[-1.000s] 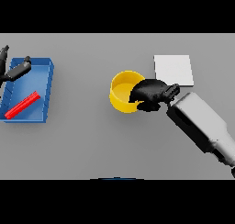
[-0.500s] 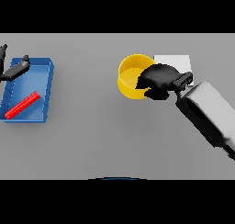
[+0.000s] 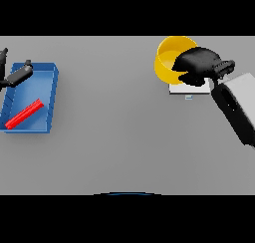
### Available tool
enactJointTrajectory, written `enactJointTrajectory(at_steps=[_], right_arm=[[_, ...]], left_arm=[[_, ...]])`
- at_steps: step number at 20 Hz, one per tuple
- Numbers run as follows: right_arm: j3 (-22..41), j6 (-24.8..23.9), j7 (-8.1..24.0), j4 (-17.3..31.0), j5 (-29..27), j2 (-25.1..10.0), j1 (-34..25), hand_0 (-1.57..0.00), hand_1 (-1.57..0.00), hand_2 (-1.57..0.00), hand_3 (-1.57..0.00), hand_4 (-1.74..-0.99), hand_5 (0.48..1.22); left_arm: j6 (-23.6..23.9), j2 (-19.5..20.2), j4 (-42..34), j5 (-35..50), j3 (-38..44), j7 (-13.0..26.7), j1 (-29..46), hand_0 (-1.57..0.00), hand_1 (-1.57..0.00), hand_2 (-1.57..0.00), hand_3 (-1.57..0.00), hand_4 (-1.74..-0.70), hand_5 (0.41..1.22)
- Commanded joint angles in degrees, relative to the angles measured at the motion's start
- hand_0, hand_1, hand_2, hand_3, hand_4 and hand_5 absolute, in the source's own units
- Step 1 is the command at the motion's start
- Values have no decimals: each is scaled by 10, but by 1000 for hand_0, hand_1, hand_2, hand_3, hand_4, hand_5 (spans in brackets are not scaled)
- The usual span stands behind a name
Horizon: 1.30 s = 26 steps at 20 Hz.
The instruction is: Pick up the red beaker and tilt it to pour out 1 green nut into yellow bowl. Pick up the yellow bowl and place it on the metallic measuring scale.
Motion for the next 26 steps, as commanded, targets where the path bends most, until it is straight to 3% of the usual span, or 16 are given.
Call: enactJointTrajectory(at_steps=[1, 4, 6, 11, 15, 17, 21, 22, 23, 24, 25, 26], right_arm=[[0, -14, -10, 23, 7, -4, 0, -1571, -1571, -1570, -1205, -1720, 1221], [-9, -40, -28, 76, 11, -11, -9, -1571, -1571, -1571, -1172, -1720, 1221], [-10, -55, -20, 112, 14, -5, -15, -1571, -1571, -1571, -1182, -1721, 1221], [-6, -107, -43, 218, 22, 14, -37, -1571, -1566, -1571, -1360, -1724, 1221], [0, -137, -56, 272, 27, 31, -44, -1571, -1547, -1571, -1460, -1726, 1221], [3, -145, -44, 291, 28, 40, -44, -1571, -1499, -1565, -1500, -1727, 1221], [4, -155, -57, 323, 25, 45, -54, -1548, -1420, -1568, -1481, -1721, 1221], [3, -157, -66, 330, 21, 44, -57, -1527, -1401, -1569, -1320, -1725, 1221], [1, -149, -56, 336, 18, 49, -62, -1536, -1411, -1569, -1165, -1728, 1221], [-1, -142, -57, 339, 13, 52, -64, -1543, -1443, -1496, -1022, -1659, 1221], [-2, -139, -52, 342, 11, 53, -64, -1525, -1350, -1348, -907, -1596, 1134], [-5, -138, -54, 346, 10, 50, -65, -1219, -1083, -1132, -824, -1548, 1053]], left_arm=[[2, 6, -9, 0, -1, 2, 7, 1, 1, 1, 1, -824, 759], [4, 8, -8, 2, 3, 6, 7, 1, 1, 1, 1, -832, 773], [4, 9, -10, -1, 1, 10, 6, 1, 1, 1, 1, -823, 772], [-1, 9, -6, 1, 2, 17, 2, 1, 1, 1, 1, -814, 757], [-2, 8, 1, 0, 1, 11, 5, 1, 1, 1, 1, -796, 737], [-3, 5, 2, 2, 2, 6, 5, 1, 1, 1, 1, -796, 729], [1, 1, 8, 0, 2, 2, 5, 1, 1, 1, 1, -806, 734], [0, 0, 12, -1, 2, -2, 4, 1, 1, 1, 1, -809, 734], [0, -4, 14, -4, 0, 1, 0, 1, 1, 1, 1, -811, 740], [-3, -3, 11, -1, 0, 1, 0, 1, 1, 1, 1, -813, 745], [-3, -2, 11, -4, -1, 8, -5, 1, 1, 1, 1, -812, 745], [-3, -1, 14, -3, 0, 10, -4, 1, 1, 1, 1, -812, 744]])
